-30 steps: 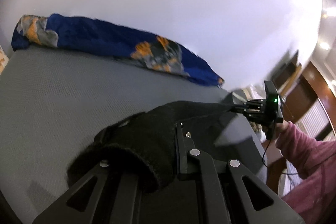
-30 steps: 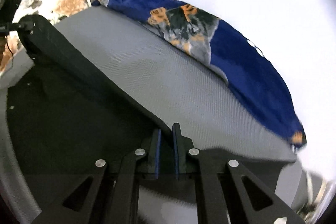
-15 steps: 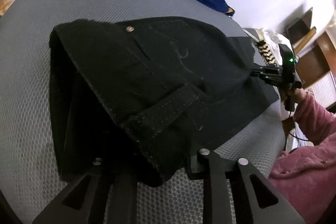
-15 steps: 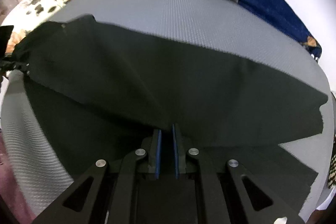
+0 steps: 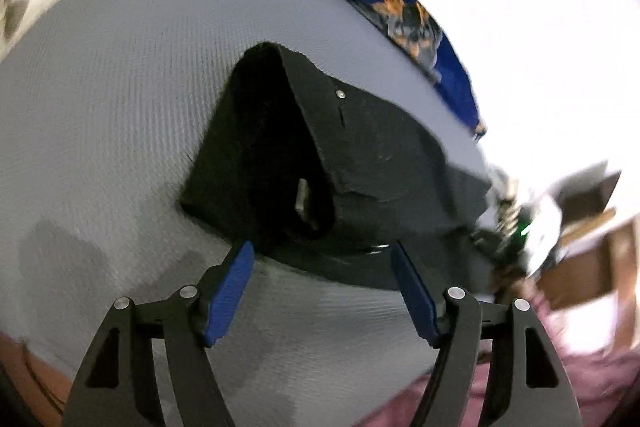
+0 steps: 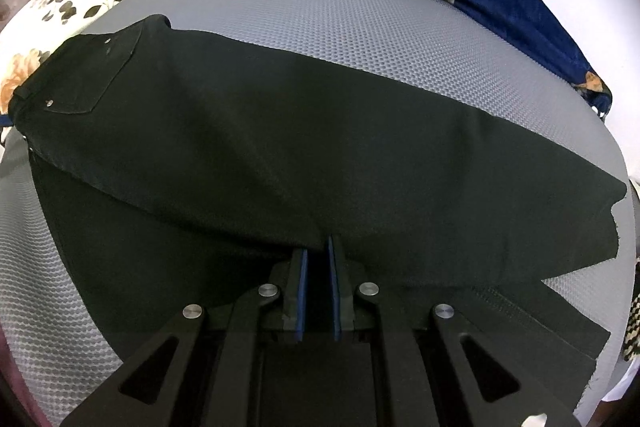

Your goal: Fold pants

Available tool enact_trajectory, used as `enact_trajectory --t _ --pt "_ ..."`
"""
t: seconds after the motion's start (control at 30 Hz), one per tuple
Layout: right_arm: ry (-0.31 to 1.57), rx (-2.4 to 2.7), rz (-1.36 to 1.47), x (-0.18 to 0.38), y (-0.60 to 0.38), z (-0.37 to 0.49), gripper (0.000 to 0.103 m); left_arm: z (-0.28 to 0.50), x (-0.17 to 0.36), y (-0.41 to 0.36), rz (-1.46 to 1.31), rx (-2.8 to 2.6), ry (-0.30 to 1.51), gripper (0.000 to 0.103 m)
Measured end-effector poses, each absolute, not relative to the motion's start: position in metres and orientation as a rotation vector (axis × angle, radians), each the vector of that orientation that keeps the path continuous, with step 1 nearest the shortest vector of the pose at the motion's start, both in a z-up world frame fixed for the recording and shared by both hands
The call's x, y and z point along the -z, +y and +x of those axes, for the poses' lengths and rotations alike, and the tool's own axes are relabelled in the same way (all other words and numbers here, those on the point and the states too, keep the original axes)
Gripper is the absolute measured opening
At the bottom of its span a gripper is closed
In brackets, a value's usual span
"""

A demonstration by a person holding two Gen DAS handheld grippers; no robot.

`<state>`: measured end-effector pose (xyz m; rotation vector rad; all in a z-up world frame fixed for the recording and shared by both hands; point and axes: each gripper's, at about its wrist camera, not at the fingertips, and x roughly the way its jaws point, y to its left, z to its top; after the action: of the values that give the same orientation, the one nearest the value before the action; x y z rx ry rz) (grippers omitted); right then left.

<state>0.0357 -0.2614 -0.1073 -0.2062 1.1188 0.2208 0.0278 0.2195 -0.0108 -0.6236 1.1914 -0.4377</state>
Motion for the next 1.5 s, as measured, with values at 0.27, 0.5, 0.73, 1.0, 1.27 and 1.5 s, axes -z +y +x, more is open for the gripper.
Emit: enact_trajectory --t 0.27,0.5,0.73,1.0,1.27,1.5 --pt "1.104 -0.221 -0.223 0.107 -0.261 0.033 0.008 0.052 0.045 0.193 -0.837 0.342 1.242 0.068" --pt "1.04 -0.171 -0.194 0.089 -0.261 0.026 0.007 0.082 0.01 0.179 -0.672 0.327 1.199 0.024" --pt "0.927 -0.148 -0.189 0.026 -0.256 0.005 0.007 0.107 -0.052 0.18 -0.474 0.485 1.078 0.024" --pt "1.074 -0.206 -0.206 0.07 -0.227 -0.025 0.007 0.092 0.038 0.185 -0.215 0.442 1.326 0.024" --pt "1.107 -0.215 -0.204 0.078 -0.218 -0.026 0.007 0.098 0.01 0.189 -0.184 0.432 1.187 0.024" --pt "1.155 -0.218 -0.179 0.099 -0.21 -0.027 0.008 0.109 0.04 0.189 -0.098 0.391 1.216 0.025"
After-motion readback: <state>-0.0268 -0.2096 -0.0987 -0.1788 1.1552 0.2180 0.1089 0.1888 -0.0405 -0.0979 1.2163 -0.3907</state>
